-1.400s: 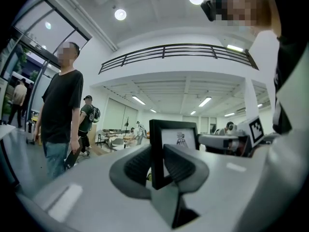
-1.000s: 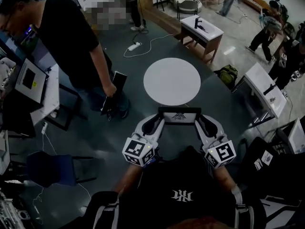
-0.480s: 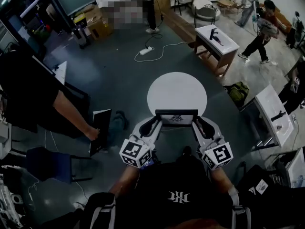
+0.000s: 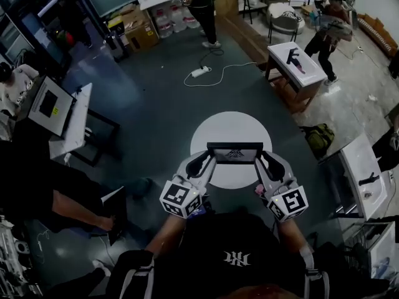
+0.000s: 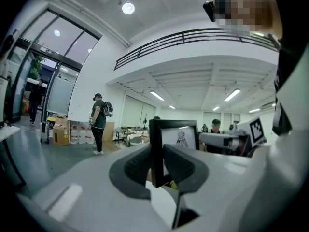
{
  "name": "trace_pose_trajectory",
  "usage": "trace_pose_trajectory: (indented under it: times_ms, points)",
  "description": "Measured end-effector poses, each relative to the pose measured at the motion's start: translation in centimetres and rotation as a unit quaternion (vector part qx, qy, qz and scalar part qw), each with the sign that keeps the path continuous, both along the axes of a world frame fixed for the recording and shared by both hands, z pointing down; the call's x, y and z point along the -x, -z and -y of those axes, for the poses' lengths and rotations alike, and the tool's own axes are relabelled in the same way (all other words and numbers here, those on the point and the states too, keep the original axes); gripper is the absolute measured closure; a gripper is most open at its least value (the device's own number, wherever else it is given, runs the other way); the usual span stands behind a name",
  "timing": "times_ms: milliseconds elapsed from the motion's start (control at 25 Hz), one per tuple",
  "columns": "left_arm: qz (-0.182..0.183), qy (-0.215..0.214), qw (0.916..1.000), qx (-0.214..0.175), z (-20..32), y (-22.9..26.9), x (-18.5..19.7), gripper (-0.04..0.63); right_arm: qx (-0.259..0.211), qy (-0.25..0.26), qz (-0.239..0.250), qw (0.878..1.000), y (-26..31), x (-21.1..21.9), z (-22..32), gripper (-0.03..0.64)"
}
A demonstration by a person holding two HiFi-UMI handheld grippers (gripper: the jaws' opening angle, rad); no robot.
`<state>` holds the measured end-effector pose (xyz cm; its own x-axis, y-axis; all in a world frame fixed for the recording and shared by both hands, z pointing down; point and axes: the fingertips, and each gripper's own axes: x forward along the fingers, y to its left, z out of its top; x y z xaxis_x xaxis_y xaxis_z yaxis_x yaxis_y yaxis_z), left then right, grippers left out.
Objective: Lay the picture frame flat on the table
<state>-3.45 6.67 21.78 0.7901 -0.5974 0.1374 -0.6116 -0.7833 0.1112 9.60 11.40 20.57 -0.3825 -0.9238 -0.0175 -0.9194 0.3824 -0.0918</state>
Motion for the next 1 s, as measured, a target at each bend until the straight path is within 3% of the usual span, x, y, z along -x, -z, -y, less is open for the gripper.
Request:
trace_pose_trajectory:
  times_ms: [240,440,680,1000]
  points:
    - [0.008,0.007,0.9999,0.009,6.2,-1.1,-1.4,0.522,-0.005,0.004,0.008,1.0,-1.0,-1.4,6.4,0.543]
    - [0.001,0.01,0.9997,0.023,11.6,-1.7,1.5,0.523,0.018,0.008,0.005,1.0,-1.9,1.5,11.7,0.543]
    - [-0.006,-0.032,0.9988,0.036,18.9,-2.1,6.2,0.523,0.05,-0.028,-0.009,0.998,-2.2,6.6,17.9,0.543]
    - [-0.013,-0.058,0.9974,0.042,27.4,-2.4,11.3,0.526,0.057,-0.054,-0.018,0.997,-2.2,12.6,24.7,0.543]
